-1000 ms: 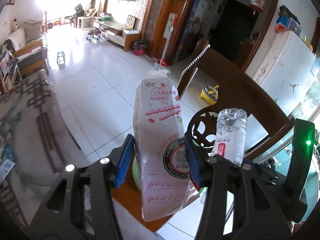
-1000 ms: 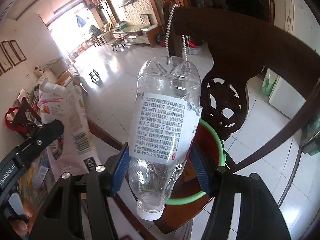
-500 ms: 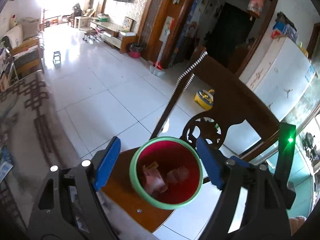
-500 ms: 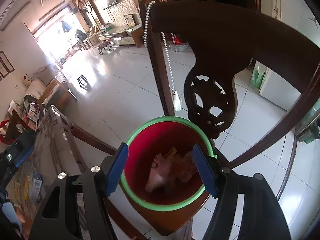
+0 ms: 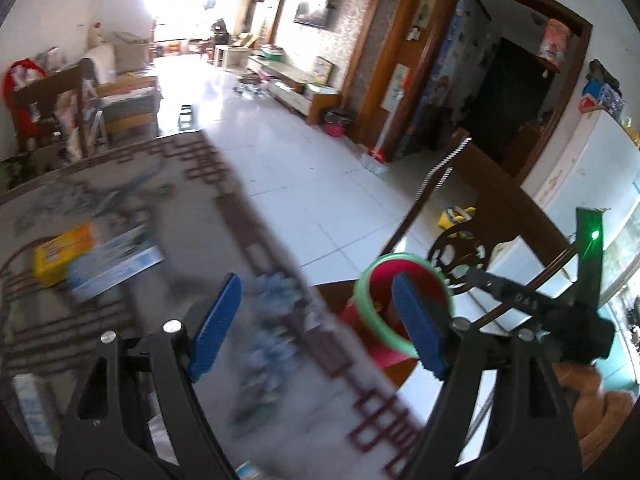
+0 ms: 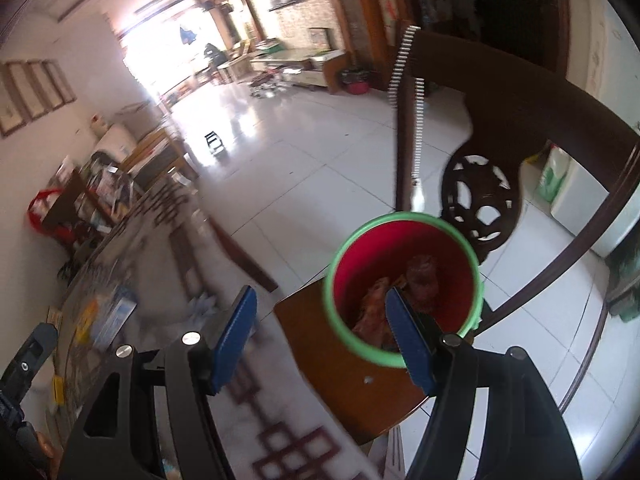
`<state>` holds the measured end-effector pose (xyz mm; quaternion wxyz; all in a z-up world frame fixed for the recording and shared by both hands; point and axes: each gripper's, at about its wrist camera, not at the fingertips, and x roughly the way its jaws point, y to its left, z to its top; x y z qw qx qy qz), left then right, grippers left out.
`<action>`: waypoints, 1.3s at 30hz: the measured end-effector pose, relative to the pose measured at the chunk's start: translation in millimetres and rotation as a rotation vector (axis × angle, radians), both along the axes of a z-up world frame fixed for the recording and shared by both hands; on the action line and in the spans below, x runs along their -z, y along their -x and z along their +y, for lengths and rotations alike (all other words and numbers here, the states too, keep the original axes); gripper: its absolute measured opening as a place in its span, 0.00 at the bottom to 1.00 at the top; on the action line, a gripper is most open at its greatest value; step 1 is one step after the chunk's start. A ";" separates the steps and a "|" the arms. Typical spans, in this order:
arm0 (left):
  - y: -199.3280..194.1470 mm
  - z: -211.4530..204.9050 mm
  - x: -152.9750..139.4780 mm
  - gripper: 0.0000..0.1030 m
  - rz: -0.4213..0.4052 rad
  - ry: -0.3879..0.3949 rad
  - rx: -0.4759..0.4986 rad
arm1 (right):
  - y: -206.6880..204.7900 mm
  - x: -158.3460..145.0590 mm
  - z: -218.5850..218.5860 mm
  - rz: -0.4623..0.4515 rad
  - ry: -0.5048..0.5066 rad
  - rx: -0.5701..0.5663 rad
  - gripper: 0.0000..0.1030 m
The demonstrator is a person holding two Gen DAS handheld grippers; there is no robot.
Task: Collect trash
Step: 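Open both tools to drop the bottle and carton into the bucket, then grasp the pink bag with the right tool while the left tool grasps the crumpled foil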
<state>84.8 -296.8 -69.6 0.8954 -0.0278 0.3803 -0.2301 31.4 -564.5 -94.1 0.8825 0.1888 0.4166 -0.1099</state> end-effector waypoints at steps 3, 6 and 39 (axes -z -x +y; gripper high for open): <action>14.1 43.1 1.8 0.73 0.010 -0.012 -0.058 | 4.1 0.9 36.1 0.017 0.007 -0.067 0.63; 22.6 86.3 2.5 0.73 0.014 -0.025 -0.123 | 5.5 5.1 76.1 0.041 -0.010 -0.153 0.63; 52.5 269.8 40.6 0.73 0.154 -0.017 -0.367 | 7.0 70.8 321.1 0.264 -0.216 -0.693 0.02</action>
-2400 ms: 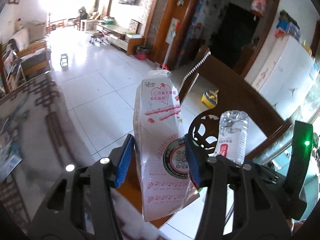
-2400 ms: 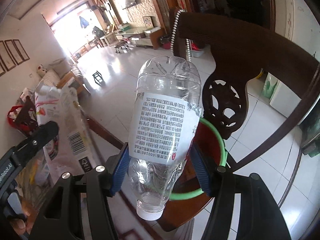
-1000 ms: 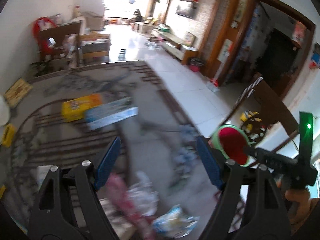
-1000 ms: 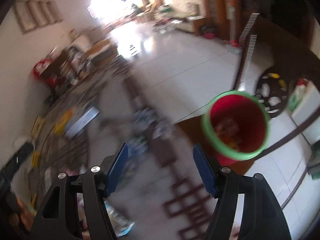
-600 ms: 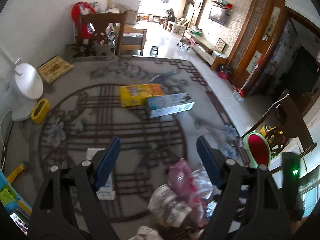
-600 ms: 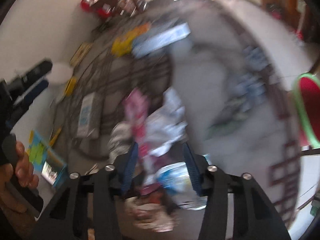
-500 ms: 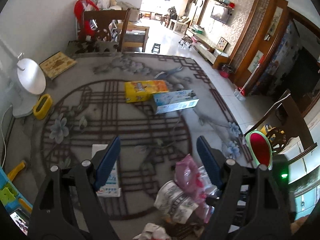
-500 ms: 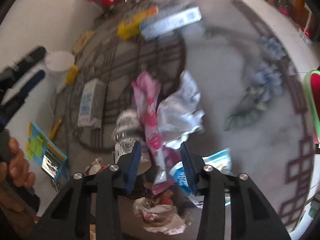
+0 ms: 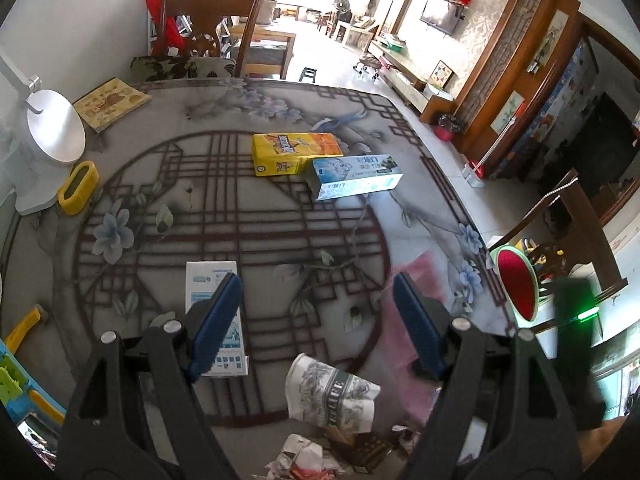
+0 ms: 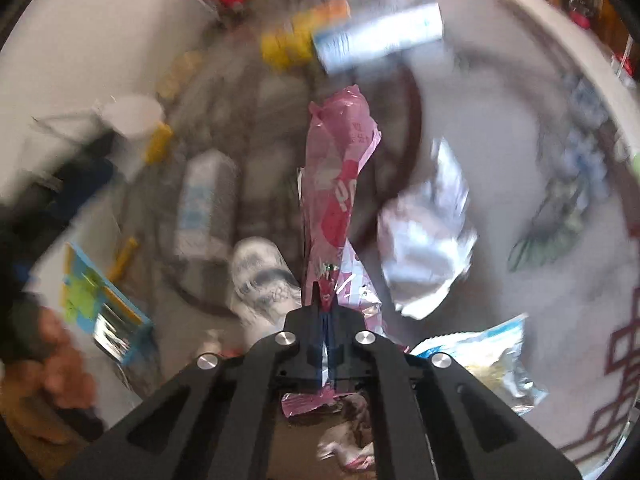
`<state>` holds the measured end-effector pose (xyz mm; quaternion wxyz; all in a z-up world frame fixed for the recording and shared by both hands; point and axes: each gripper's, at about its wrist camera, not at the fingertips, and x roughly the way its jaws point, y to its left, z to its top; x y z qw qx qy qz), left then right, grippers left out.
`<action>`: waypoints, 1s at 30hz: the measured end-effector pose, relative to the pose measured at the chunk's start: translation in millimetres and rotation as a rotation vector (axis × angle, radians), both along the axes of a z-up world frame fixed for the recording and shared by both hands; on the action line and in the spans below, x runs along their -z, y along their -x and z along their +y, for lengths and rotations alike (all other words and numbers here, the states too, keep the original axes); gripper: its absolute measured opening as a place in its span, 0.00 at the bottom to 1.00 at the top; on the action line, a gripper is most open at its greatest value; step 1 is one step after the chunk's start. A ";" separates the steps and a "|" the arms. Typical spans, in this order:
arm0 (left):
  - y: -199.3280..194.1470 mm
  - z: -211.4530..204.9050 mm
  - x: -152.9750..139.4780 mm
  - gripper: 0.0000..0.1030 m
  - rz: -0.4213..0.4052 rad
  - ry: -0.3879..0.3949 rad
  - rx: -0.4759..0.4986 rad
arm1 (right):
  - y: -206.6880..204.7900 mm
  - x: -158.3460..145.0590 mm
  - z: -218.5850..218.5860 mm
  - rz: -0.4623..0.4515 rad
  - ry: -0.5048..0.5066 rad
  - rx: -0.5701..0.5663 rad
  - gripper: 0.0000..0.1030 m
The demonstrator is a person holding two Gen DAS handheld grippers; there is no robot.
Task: Collect trash
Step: 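Grasp the pink bag with the right tool while the left tool grasps the crumpled foil, then lift the pink bag with the right tool while the left tool lifts the foil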
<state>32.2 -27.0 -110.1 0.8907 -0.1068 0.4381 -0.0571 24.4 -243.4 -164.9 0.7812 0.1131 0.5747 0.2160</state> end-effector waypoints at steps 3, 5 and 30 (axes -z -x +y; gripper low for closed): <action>-4.5 -4.7 1.6 0.73 0.006 0.006 0.016 | -2.2 -32.3 -33.5 -0.092 0.001 0.125 0.02; -8.9 -19.0 6.3 0.73 0.020 0.018 0.071 | -2.3 -44.6 -57.1 -0.132 0.025 0.213 0.02; -48.6 -131.9 105.0 0.50 0.297 0.019 0.326 | 15.9 -51.2 -129.9 -0.111 0.018 0.387 0.03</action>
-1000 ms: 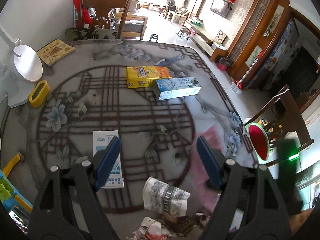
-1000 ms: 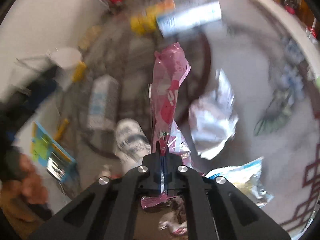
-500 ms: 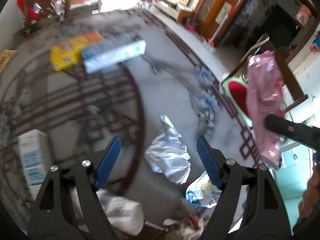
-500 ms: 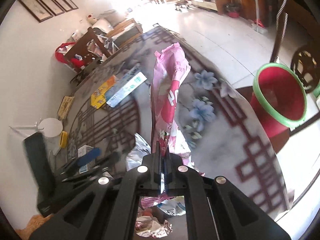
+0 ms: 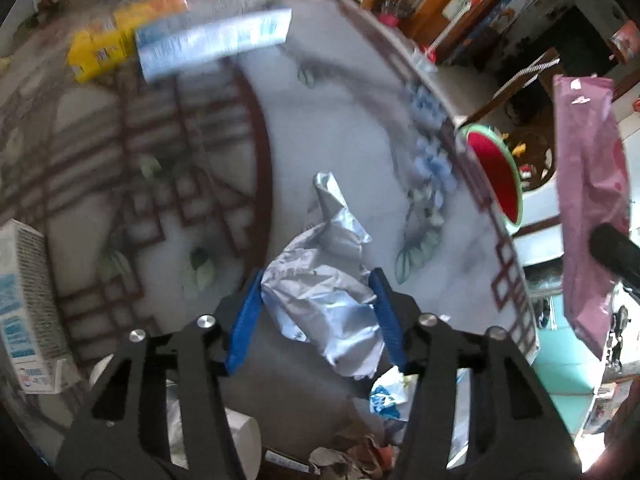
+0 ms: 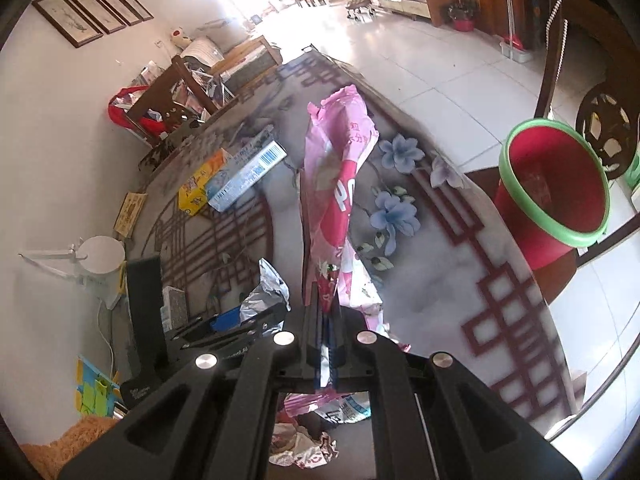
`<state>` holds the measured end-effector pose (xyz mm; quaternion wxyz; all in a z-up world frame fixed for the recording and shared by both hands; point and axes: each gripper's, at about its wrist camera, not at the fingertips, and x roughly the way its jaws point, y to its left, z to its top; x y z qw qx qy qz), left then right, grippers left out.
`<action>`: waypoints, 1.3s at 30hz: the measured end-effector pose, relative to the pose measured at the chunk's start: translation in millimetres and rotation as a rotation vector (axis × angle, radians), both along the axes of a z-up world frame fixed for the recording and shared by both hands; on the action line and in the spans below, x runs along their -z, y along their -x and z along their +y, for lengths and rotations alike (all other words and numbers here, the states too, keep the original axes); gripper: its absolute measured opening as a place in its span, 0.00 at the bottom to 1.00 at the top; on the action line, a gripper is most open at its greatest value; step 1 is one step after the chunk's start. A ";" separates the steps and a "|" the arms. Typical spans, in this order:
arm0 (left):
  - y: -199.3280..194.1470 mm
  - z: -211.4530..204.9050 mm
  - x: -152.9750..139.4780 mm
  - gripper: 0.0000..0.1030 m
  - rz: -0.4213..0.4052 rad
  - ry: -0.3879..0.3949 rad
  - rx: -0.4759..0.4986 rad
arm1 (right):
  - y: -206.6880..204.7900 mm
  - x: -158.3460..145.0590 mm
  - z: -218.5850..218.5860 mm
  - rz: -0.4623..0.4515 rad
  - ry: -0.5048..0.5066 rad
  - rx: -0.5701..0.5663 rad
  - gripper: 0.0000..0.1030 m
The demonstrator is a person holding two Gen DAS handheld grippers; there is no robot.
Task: Collect trash
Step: 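Lift the pink bag with the right tool while the left tool lifts the foil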
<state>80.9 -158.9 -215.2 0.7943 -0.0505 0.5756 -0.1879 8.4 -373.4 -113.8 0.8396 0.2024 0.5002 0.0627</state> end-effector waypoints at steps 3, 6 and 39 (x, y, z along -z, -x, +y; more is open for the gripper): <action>2.7 5.1 -42.0 0.50 -0.127 0.015 -0.026 | -1.1 -15.9 7.2 -0.059 0.054 -0.006 0.03; 7.8 10.3 -89.0 0.50 -0.262 0.024 -0.062 | -1.8 -35.6 17.8 -0.131 0.117 -0.016 0.03; 39.0 40.4 -190.2 0.51 -0.490 0.073 -0.179 | 4.6 -77.8 40.3 -0.281 0.184 -0.080 0.06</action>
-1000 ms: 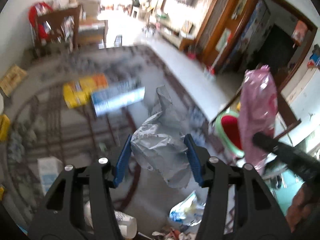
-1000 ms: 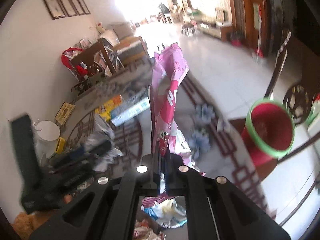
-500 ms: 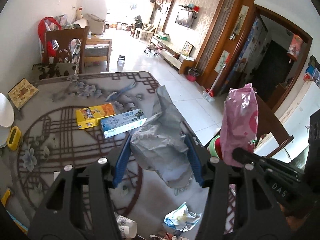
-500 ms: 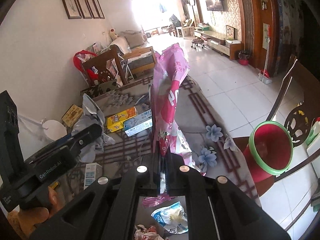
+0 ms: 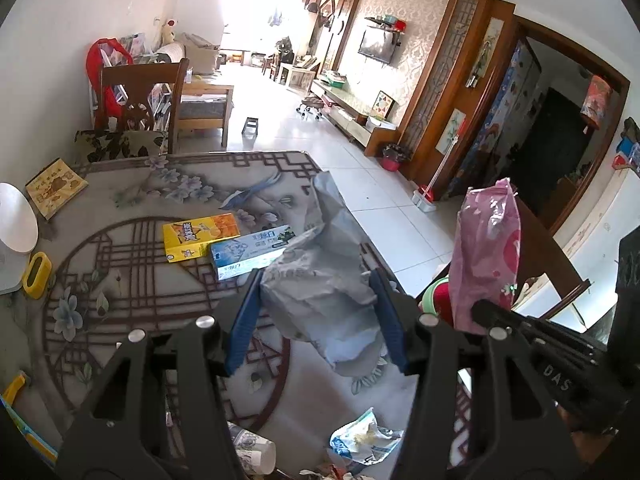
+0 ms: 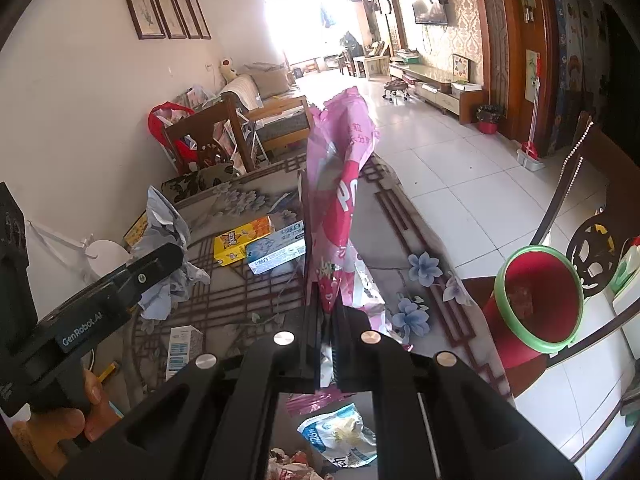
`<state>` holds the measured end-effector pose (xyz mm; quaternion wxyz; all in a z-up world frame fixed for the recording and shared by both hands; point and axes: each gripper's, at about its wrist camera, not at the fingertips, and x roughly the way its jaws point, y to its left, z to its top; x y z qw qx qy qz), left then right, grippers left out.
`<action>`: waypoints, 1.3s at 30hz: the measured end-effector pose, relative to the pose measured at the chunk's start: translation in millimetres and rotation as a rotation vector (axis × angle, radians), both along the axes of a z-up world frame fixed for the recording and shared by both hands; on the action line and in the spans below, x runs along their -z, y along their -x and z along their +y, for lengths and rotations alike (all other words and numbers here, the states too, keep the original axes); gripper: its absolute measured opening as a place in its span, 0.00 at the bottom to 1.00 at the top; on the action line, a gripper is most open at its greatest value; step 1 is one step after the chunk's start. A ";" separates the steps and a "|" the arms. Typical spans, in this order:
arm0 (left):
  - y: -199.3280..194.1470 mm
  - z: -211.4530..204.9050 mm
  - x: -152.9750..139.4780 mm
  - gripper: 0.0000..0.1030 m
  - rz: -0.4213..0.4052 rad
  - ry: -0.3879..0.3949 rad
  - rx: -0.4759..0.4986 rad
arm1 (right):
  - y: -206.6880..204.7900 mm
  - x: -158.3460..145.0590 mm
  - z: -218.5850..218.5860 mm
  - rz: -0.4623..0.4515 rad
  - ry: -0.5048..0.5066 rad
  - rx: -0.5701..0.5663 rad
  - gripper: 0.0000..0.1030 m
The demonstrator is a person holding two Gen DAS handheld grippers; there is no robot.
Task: Collect trash
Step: 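Lift the pink bag with the right tool while the left tool lifts the foil, then carry the pink bag with the right tool while the left tool carries the foil over the red bucket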
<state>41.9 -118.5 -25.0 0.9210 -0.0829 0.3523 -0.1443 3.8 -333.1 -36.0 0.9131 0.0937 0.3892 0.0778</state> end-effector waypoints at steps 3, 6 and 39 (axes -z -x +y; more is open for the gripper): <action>-0.2 -5.1 -1.2 0.51 0.005 0.000 0.000 | -0.5 -1.2 -5.3 0.000 -0.001 0.001 0.06; -3.2 -16.5 -0.6 0.51 0.011 -0.005 0.001 | -0.7 -1.5 -13.1 -0.001 0.001 0.004 0.06; -52.3 -162.9 17.9 0.51 0.044 -0.051 0.074 | -36.7 13.3 -147.7 0.024 -0.041 0.066 0.06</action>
